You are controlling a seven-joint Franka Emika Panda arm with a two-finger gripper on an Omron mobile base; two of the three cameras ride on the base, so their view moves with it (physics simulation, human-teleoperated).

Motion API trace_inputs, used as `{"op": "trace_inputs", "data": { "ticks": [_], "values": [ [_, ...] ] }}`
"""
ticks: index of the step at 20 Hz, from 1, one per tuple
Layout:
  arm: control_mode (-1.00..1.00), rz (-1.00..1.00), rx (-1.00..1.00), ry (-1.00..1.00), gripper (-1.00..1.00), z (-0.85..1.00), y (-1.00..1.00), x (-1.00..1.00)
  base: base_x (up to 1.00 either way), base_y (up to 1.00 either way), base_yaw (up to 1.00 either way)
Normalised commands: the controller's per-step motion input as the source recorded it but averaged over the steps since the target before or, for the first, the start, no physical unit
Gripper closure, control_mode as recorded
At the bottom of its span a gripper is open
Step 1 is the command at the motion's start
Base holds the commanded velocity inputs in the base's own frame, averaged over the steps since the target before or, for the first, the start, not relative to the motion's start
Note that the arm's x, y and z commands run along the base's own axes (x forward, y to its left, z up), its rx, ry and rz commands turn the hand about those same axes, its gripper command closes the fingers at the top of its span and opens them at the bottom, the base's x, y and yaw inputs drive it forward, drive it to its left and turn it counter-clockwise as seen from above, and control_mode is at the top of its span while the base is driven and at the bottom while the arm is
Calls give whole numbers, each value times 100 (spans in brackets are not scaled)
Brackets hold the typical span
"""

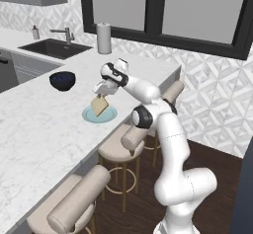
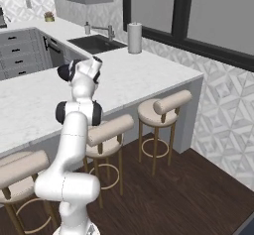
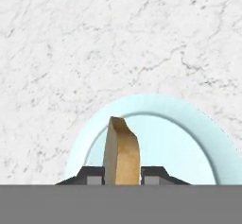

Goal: Start the toaster. Once the lever pops up, take the bread to the plate on the dining counter.

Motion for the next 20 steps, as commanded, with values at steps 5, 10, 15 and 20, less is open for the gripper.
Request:
{"op": "trace_inputs", "data": {
  "ticks": [5,10,15,20],
  "values": [
    [-100,0,0,-12,-100,-4,-4,-47,0,0,0],
    [-100,0,0,-24,-100,23,-23,-55,0,0,0],
    [-100,0,0,-31,-100,45,-30,-77,0,0,0],
    [-100,0,0,-31,-100,38,-10,-99,0,0,0]
  ]
}}
